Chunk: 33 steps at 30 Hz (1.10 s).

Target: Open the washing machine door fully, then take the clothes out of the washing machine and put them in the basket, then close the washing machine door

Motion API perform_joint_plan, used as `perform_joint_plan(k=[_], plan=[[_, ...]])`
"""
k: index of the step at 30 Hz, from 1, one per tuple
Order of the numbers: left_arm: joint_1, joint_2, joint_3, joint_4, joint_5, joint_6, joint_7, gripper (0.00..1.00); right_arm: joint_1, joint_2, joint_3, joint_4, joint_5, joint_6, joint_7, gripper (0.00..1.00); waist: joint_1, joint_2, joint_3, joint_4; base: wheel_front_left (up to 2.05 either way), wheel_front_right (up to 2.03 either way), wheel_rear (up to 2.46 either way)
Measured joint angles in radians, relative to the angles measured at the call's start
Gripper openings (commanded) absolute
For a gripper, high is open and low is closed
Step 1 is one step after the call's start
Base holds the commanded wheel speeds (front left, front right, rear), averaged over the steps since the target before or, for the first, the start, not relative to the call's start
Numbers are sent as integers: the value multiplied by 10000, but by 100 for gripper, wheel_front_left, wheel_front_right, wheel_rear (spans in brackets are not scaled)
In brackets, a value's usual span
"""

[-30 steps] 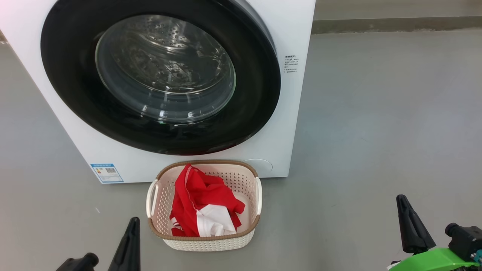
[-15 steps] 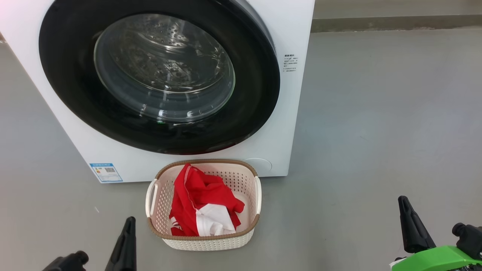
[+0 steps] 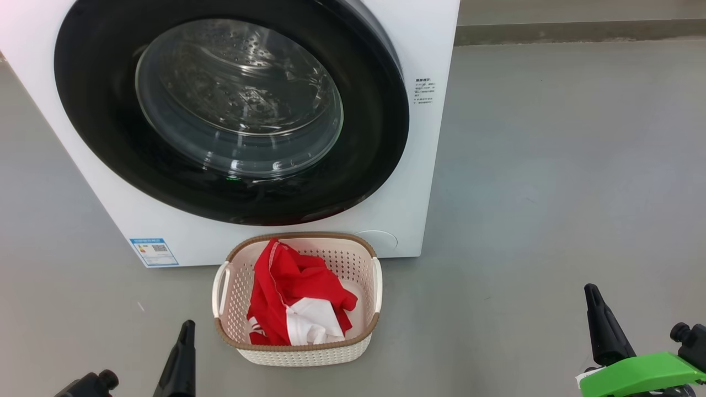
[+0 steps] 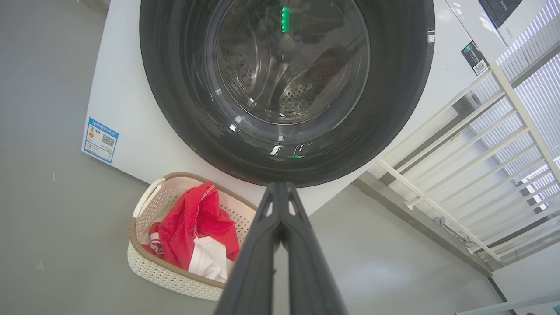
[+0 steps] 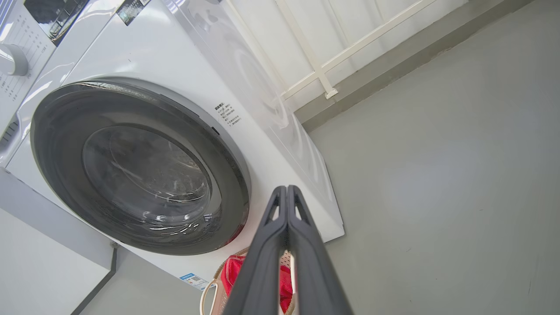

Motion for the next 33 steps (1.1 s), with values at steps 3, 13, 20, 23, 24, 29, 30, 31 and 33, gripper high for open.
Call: perform_joint_plan(k=[3, 13, 20, 23, 24, 29, 30, 31, 33], plan=[[-3, 0, 27, 31, -311, -2, 111, 0, -5, -2, -2, 23, 313, 0, 117, 0, 0, 0, 8, -5, 0, 0, 0], [-199, 0, 127, 136, -1450, -82, 380, 0, -216, -17, -13, 102, 1478, 0, 395, 0, 0, 0, 35, -22, 0, 0, 0], [-205, 2, 211, 198, -2213, -92, 594, 0, -320, -25, -19, 178, 2261, -2, 575, 0, 0, 0, 54, -34, 0, 0, 0], [-217, 2, 255, 228, -2573, -96, 683, 0, -378, -27, -21, 184, 2631, -2, 662, 0, 0, 0, 62, -39, 0, 0, 0], [-228, 2, 265, 247, -2679, -130, 694, 0, -378, -31, -25, 192, 2740, -2, 702, 0, 0, 0, 65, -41, 0, 0, 0], [-259, 2, 309, 303, -3243, -178, 834, 0, -392, -36, -29, 236, 3325, -4, 832, 0, 0, 0, 79, -49, 0, 0, 0], [-295, 2, 313, 326, -3350, -178, 869, 0, -394, -38, -31, 242, 3419, -17, 874, 0, 0, 0, 81, -51, 0, 0, 0], [-349, 2, 322, 336, -3448, -178, 894, 0, -396, -42, -31, 247, 3521, -27, 913, 0, 0, 0, 84, -53, 0, 0, 0], [-407, 2, 339, 339, -3670, -182, 953, 0, -405, -52, -33, 268, 3772, -27, 926, 0, 0, 0, 90, -56, 0, 0, 0]])
